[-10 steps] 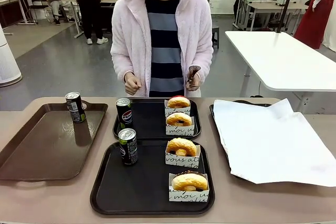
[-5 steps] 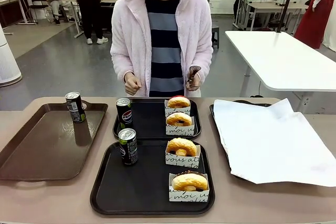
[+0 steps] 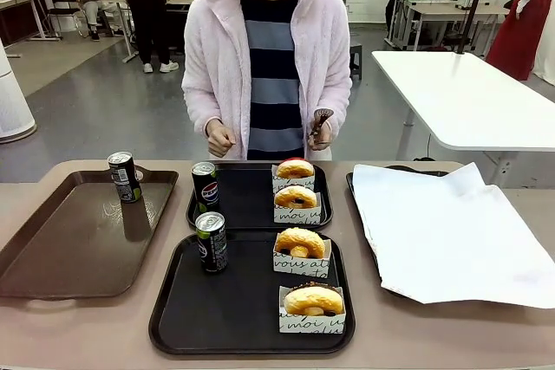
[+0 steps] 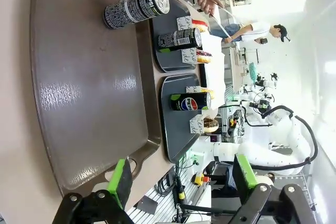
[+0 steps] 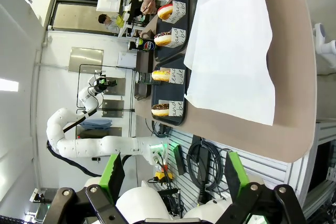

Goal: Set up donuts and drinks on trays.
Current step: Pick up one Pepsi coke from the Handle tray and place it on the Flat Tray without a Pepsi coke.

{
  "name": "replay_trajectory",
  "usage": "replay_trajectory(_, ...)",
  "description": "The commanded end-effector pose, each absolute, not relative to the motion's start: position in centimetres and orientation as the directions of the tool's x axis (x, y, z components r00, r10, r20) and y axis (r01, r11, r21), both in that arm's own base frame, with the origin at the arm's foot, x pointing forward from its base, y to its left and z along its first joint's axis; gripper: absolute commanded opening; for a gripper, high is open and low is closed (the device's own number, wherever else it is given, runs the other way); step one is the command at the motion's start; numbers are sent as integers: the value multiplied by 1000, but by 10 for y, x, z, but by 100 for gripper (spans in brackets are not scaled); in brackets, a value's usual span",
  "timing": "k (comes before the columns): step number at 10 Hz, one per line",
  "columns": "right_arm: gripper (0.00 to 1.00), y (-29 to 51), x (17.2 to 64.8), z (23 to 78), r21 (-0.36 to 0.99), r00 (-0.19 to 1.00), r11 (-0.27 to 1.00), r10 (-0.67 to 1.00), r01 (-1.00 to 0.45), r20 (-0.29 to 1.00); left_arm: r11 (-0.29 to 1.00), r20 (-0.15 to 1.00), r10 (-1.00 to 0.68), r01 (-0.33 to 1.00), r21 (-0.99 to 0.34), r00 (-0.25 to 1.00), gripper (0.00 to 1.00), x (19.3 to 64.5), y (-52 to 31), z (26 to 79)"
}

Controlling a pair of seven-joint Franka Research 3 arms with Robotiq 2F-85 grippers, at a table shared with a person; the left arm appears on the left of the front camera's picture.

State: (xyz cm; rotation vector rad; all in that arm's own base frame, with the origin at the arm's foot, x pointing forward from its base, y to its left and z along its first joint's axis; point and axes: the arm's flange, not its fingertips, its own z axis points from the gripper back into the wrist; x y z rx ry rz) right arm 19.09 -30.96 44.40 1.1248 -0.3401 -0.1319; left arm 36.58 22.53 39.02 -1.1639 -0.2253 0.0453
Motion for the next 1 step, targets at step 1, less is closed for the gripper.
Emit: replay_trajectory(1,100,-310,191,444,905,939,419,-275,-77,207,393,162,159,88,-915,974,100,363,225,391)
